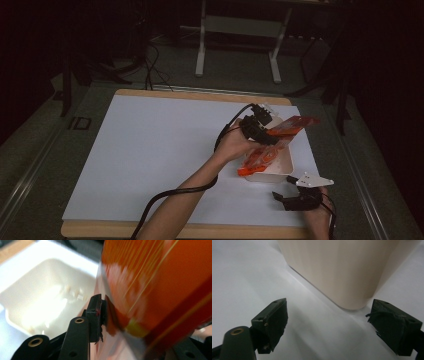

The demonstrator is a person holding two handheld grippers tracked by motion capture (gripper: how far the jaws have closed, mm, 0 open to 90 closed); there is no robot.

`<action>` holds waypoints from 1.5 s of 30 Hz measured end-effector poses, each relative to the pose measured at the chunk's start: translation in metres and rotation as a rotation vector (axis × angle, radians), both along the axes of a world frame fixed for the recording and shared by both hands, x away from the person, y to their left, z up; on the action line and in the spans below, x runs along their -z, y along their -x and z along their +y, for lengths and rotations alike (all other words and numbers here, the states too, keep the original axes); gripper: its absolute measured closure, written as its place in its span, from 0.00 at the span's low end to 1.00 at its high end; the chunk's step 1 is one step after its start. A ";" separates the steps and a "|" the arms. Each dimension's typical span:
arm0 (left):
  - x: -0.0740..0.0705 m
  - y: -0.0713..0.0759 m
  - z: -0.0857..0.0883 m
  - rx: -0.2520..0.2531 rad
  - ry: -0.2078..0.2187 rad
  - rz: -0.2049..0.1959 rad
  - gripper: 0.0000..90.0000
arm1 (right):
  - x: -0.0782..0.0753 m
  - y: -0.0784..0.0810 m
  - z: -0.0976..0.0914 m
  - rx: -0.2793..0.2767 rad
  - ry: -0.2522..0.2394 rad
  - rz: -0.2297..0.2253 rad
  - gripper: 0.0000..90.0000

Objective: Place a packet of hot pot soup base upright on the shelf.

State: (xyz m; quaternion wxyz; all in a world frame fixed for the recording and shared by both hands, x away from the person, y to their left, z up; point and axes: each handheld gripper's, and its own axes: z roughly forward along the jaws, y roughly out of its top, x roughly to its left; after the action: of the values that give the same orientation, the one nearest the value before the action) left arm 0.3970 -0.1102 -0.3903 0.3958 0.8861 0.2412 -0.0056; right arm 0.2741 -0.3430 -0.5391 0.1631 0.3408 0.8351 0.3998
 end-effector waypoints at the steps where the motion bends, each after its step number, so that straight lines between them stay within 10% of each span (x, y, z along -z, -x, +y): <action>1: 0.005 0.000 -0.002 -0.001 -0.031 0.002 0.70 | 0.000 0.000 0.000 0.000 0.000 0.000 0.16; 6: 0.017 -0.002 -0.011 -0.001 -0.075 0.015 0.74 | 0.000 0.000 0.000 0.001 0.000 0.001 0.16; 11: 0.013 0.005 -0.014 -0.022 -0.101 -0.065 0.79 | 0.000 0.000 0.000 0.000 0.000 0.001 0.16; 24: 0.006 0.029 -0.004 -0.119 0.125 -0.245 0.79 | 0.000 0.000 0.000 -0.001 0.002 -0.002 0.16; 29: 0.026 0.044 0.000 -0.165 0.222 -0.333 0.79 | 0.000 0.000 0.000 0.007 0.000 -0.006 0.16; 36: 0.057 0.039 0.007 -0.200 0.265 -0.249 0.79 | 0.000 0.000 0.000 0.015 0.002 -0.004 0.16; 45: 0.055 0.037 0.009 -0.149 0.253 -0.150 0.76 | 0.001 0.000 0.002 0.013 0.026 -0.001 0.16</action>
State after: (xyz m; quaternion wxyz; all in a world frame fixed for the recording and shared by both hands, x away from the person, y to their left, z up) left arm 0.3603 -0.1011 -0.4454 0.5205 0.8067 0.2734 0.0596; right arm 0.2741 -0.3408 -0.5398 0.1704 0.3438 0.8380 0.3880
